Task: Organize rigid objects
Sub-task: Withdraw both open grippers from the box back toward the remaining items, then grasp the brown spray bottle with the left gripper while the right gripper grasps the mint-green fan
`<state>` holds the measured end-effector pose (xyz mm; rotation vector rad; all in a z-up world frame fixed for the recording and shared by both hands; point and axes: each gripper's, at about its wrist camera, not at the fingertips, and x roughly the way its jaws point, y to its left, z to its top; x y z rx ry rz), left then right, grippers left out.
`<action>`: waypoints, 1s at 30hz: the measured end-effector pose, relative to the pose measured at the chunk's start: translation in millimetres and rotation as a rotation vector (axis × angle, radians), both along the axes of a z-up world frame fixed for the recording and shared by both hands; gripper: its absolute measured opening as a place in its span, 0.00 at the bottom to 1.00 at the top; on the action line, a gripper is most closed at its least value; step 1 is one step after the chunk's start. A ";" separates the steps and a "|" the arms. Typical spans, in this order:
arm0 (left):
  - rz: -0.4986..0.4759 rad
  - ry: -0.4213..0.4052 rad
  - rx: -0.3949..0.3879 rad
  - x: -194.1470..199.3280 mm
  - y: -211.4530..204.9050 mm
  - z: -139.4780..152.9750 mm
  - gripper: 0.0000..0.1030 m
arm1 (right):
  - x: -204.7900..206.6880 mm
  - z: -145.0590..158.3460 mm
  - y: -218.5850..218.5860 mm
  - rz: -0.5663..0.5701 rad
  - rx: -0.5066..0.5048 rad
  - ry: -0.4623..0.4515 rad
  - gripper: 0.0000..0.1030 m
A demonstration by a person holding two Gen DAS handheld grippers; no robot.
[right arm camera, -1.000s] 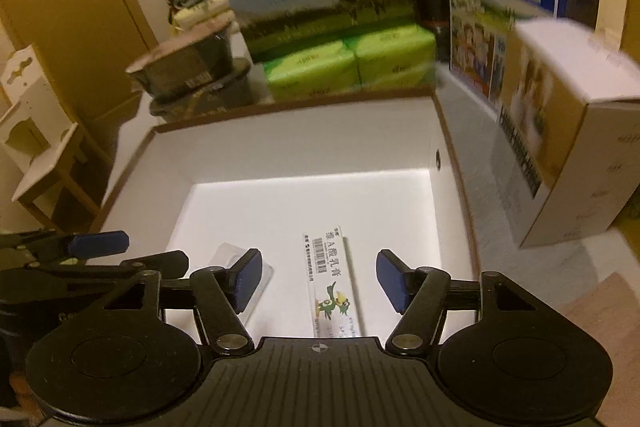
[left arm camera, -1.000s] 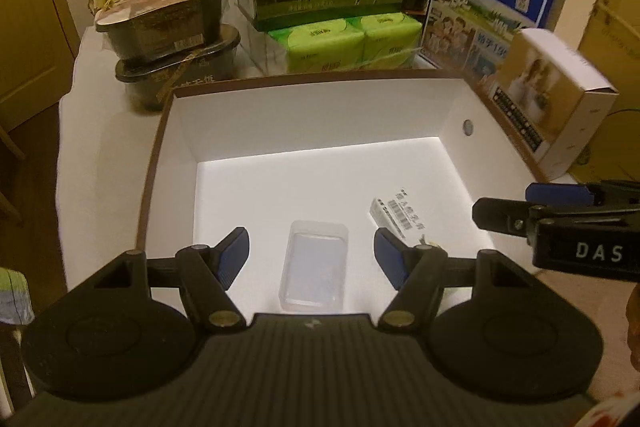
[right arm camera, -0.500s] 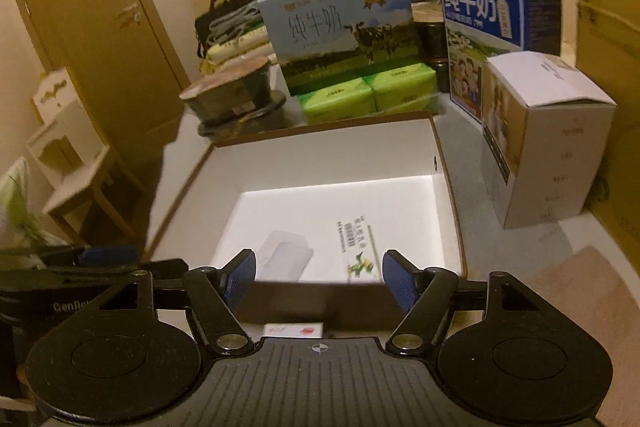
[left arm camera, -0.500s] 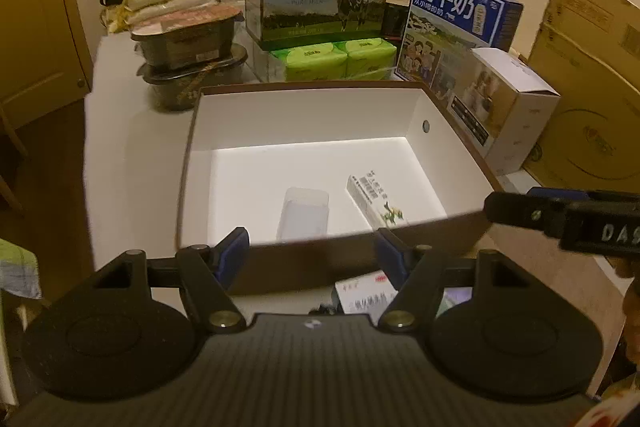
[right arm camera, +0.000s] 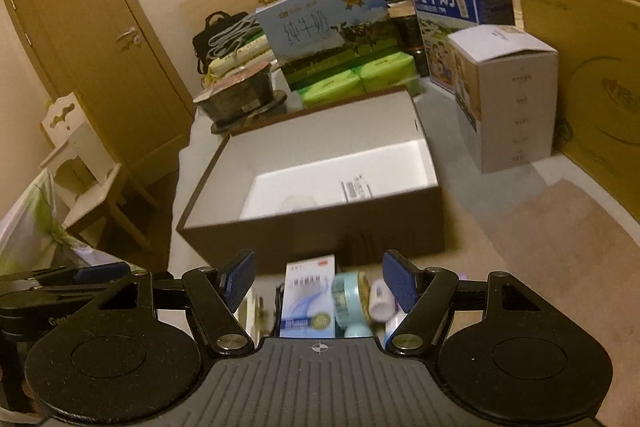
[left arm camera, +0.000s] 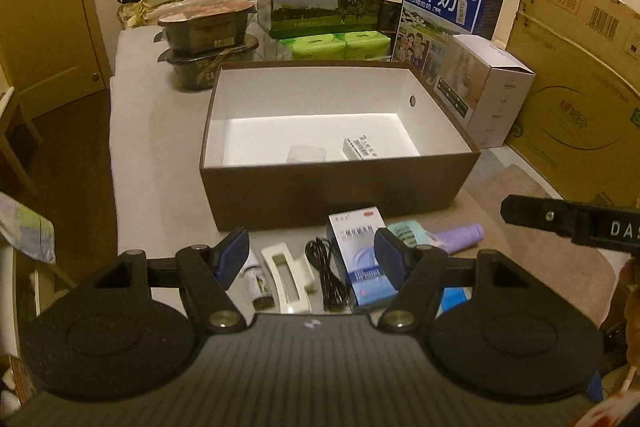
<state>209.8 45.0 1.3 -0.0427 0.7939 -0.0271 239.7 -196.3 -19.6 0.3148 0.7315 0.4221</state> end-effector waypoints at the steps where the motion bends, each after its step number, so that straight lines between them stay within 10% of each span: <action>1: 0.002 -0.001 0.001 -4.7 -0.8 -0.2 0.65 | -4.9 -0.3 0.4 0.003 -0.003 0.001 0.68; 30: 0.045 0.108 0.013 -59.1 -6.8 -36.3 0.65 | -54.9 -50.0 17.8 0.095 -0.160 0.059 0.68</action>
